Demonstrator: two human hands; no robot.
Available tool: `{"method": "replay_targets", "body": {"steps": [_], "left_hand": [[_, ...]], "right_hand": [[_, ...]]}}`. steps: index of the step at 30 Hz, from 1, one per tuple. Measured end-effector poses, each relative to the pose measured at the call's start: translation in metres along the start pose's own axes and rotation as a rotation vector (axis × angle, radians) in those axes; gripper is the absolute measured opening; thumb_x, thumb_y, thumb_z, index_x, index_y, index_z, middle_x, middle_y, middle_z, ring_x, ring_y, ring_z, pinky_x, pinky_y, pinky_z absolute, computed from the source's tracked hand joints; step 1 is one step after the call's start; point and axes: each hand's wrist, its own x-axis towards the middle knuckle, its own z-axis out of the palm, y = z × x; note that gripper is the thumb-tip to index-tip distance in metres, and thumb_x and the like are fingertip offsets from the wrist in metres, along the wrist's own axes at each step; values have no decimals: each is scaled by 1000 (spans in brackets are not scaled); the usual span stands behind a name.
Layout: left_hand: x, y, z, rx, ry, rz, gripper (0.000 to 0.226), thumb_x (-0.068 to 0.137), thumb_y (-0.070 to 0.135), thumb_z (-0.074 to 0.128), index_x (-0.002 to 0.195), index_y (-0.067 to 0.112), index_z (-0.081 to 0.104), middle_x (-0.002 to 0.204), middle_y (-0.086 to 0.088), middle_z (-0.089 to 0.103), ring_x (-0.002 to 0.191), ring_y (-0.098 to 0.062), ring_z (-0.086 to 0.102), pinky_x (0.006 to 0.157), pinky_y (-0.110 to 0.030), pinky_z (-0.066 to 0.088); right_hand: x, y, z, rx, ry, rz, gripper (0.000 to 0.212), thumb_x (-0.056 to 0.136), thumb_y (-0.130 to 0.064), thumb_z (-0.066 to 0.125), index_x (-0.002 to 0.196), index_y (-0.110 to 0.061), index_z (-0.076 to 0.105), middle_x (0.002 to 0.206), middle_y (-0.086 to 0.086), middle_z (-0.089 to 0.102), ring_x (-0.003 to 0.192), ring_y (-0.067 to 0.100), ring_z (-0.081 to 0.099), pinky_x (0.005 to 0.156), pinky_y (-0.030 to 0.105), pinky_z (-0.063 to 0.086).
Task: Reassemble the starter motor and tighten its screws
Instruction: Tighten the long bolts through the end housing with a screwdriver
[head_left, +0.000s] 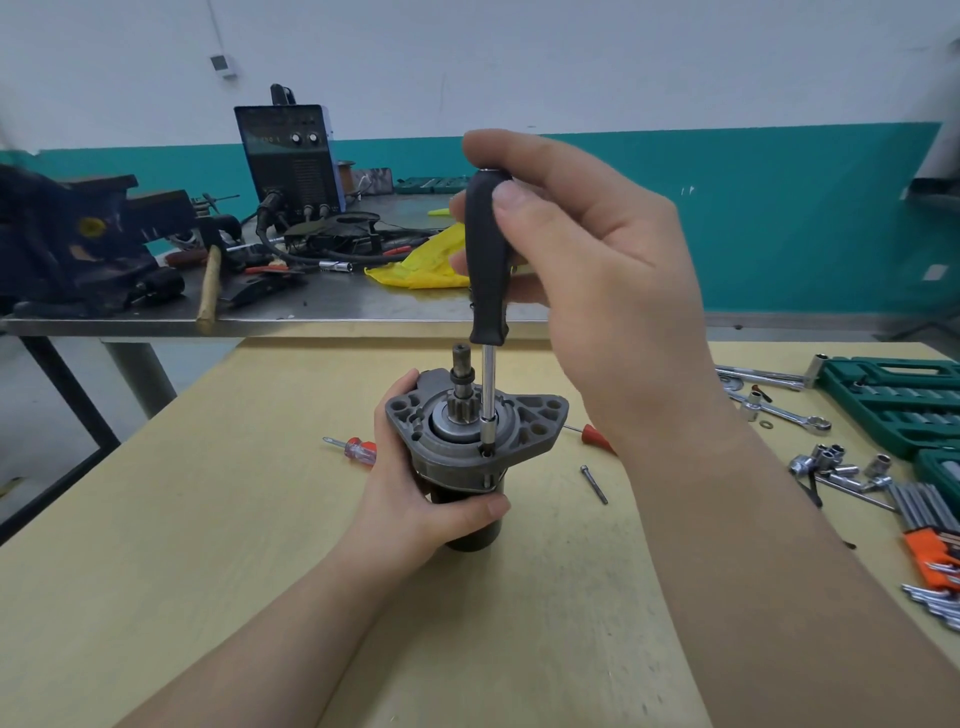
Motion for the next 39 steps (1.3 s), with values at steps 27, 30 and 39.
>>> {"method": "replay_targets", "body": {"steps": [27,30,39], "left_hand": [[1,-4,-1,-4,-3,13,120,61,33,96,153,59,24,147,18,59,139,-9,57,103,-11,46],[1,-4,-1,1,-3,13,120,61,34,96,154,56,23,146,22,58,138,-7,57,103,-10,46],[0,-7,-2,-14,-16,15,123,61,33,97,154,58,21,151,13,58,142,-16,56,107,-24,49]], "right_hand": [[-1,-1,0,-90,-24,-74,27,96,-16,75,118,-32,69,99,-6,75,91,20,74,85,48,64],[0,-2,0,-102,-4,-78,24,95,-18,78,114,-33,72,93,-15,72,86,14,70,85,49,63],[-1,-2,1,-120,-22,-85,27,95,-20,78,114,-35,70,92,-17,72,87,16,71,85,47,64]]}}
